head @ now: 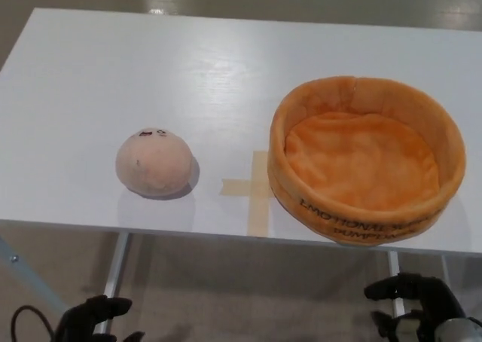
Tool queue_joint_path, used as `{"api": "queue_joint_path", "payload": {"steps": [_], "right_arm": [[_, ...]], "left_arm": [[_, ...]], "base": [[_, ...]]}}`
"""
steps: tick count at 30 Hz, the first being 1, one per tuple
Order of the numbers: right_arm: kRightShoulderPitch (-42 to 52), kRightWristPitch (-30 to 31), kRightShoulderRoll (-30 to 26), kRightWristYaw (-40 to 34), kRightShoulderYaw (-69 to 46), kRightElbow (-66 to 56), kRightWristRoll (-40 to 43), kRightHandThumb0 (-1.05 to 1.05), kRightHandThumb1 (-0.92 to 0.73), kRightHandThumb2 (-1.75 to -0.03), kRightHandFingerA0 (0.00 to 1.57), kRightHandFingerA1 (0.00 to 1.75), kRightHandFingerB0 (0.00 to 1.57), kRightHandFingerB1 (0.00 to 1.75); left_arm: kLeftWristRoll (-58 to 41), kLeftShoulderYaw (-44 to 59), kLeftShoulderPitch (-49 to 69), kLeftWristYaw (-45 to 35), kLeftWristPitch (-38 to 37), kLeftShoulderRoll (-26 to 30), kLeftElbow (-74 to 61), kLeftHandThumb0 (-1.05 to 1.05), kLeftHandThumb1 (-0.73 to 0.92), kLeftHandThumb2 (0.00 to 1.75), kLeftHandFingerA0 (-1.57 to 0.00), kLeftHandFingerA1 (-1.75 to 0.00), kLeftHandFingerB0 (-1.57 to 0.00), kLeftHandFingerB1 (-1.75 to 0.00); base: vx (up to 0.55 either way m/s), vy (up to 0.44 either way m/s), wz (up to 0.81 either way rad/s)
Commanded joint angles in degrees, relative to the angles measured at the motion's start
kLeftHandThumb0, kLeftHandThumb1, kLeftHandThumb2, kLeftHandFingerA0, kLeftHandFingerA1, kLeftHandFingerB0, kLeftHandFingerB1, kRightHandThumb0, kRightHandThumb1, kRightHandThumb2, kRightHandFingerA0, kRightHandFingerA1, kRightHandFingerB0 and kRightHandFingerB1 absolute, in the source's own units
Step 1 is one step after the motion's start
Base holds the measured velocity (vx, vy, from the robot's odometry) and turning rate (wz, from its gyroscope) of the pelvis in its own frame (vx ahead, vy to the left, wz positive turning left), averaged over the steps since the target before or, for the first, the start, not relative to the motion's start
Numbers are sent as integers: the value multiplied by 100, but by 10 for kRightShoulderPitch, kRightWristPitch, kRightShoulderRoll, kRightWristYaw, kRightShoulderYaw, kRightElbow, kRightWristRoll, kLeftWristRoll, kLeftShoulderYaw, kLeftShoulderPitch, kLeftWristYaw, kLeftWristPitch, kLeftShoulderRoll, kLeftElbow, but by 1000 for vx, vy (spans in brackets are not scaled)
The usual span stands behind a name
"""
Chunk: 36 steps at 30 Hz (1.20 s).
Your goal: Use the left hand to pick up the pink round toy on the left and place it inside the orange plate on the desk.
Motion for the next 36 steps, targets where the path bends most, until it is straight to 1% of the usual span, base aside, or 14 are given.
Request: {"api": "queue_joint_path", "payload": {"steps": [1, 3, 4, 5, 6, 13, 14, 15, 22, 25, 26, 27, 35, 36], "right_arm": [[2, -29, -2, -11, 4, 17, -7, -24, -44, -84, 76, 90, 72, 83], [3, -31, -2, -12, 4, 20, -6, -24, -44, -84, 74, 88, 73, 83], [5, -33, -2, -11, 2, 21, -4, -15, -58, -60, 75, 95, 73, 83], [5, -34, -1, -11, 1, 22, -3, -15, -58, -60, 75, 95, 73, 83], [6, -35, -1, -11, 0, 23, -2, -22, -44, -84, 77, 90, 72, 83], [82, -61, 2, -17, 9, 22, -9, -22, -44, -83, 78, 91, 72, 83], [87, -63, 4, -12, 6, 22, -3, -15, -57, -61, 76, 95, 72, 83], [86, -61, 4, -13, 6, 22, -3, -23, -44, -83, 78, 92, 72, 83], [66, -53, 3, -18, 8, 22, -6, -22, -44, -83, 74, 88, 72, 83], [58, -53, 2, -16, 6, 22, -2, -24, -43, -84, 77, 91, 73, 84], [57, -53, 2, -17, 6, 22, -2, -16, -56, -61, 82, 102, 74, 84], [57, -54, 1, -18, 6, 22, -3, -22, -43, -84, 86, 97, 75, 84], [48, -51, -4, -15, 7, 22, -4, -22, -44, -84, 76, 89, 71, 82], [48, -52, -4, -15, 6, 22, -3, -16, -57, -61, 73, 91, 74, 83]], "left_arm": [[5, -3, 2, 19, -47, 4, 20, -19, 58, 58, -50, -50, -52, -39], [0, 1, 4, 16, -59, 3, 23, -19, 59, 58, -48, -51, -47, -37], [-2, 3, 6, 15, -63, 3, 25, -18, 59, 57, -47, -49, -44, -36], [-3, 3, 6, 14, -65, 2, 26, -18, 59, 57, -47, -49, -44, -36], [-5, 5, 6, 13, -68, 1, 29, -22, 59, 57, -47, -47, -39, -34], [1, -8, 83, -12, -100, 0, 23, -24, 60, 58, -39, -41, -33, -31], [1, -10, 87, -18, -99, 2, 21, -25, 60, 58, -37, -40, -32, -31], [3, -13, 87, -21, -99, 4, 20, -27, 60, 58, -35, -39, -31, -31], [15, -44, 87, -74, -124, 39, -15, -37, 57, 58, -30, -37, -28, -30], [19, -62, 104, -113, -145, 71, -56, -45, 52, 69, -25, -42, -25, -37], [18, -67, 120, -128, -154, 86, -83, -39, 57, 58, -30, -35, -27, -30], [11, -68, 132, -144, -164, 94, -102, -43, 52, 68, -25, -41, -25, -37], [-43, -69, 261, -262, -174, 188, -384, -42, 60, 59, -31, -34, -26, -30], [-53, -70, 272, -276, -183, 200, -418, -44, 61, 59, -31, -35, -27, -30]], "base": [[0, 0, 0], [0, 0, 0], [0, 0, 0], [0, 0, 0], [0, 0, 0], [0, 0, 0], [0, 0, 0], [0, 0, 0], [0, 0, 0], [0, 0, 0], [0, 0, 0], [0, 0, 0], [0, 0, 0], [0, 0, 0]]}}
